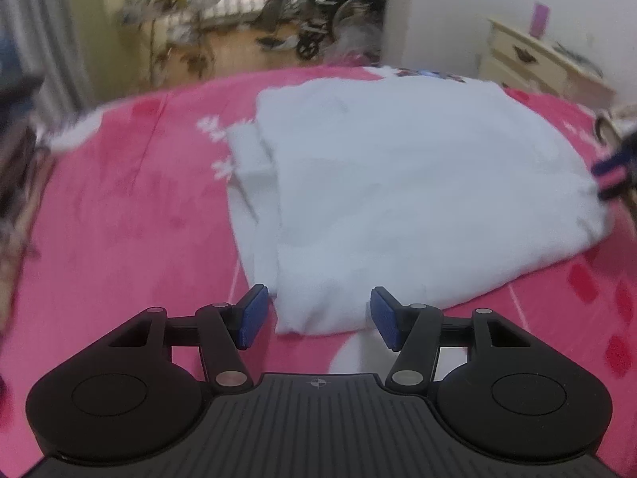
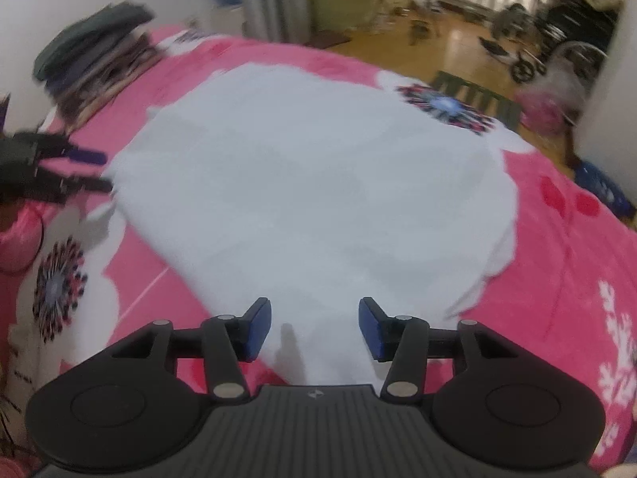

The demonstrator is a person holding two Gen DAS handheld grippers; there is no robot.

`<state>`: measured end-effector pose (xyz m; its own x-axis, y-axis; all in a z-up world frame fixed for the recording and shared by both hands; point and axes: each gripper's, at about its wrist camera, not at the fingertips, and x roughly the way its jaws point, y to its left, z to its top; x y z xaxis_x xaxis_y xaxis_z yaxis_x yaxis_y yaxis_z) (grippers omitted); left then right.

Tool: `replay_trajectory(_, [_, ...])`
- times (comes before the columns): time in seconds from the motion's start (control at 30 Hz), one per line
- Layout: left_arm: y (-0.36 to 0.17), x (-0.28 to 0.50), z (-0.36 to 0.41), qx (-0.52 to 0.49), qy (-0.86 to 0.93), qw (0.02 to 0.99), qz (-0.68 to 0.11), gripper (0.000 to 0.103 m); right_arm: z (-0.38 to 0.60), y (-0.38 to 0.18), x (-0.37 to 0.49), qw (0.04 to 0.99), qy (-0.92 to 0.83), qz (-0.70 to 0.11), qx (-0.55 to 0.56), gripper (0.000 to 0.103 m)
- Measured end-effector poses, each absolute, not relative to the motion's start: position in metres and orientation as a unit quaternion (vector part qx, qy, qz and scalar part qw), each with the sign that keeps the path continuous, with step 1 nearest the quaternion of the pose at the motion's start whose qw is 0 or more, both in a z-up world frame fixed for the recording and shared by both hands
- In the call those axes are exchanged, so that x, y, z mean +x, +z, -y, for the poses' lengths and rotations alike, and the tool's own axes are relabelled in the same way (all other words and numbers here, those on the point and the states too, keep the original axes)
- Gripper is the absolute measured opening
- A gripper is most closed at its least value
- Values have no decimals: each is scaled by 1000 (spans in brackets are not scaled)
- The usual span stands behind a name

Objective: Fold clothes

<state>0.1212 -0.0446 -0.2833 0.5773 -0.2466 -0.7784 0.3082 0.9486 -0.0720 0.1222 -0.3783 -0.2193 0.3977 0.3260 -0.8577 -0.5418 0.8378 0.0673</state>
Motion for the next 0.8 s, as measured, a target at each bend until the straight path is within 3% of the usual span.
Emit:
replay_trajectory(0.17, [-291, 122, 22, -71, -157, 864, -474, 57, 358, -224, 118, 826, 277, -474, -130, 64])
replay_trajectory(0.43, [-305, 126, 10, -142, -151, 840, -502, 57, 349, -224, 119, 843, 257, -453, -134, 95])
replay_trajectory(0.53, [-306, 126, 10, -143, -150, 840, -501, 58, 346, -225, 116, 851, 253, -438, -146, 100])
replay_trajectory(0.8, [-307, 125, 14, -126, -150, 844, -499, 60, 340, -226, 102, 876, 240, -377, -183, 103])
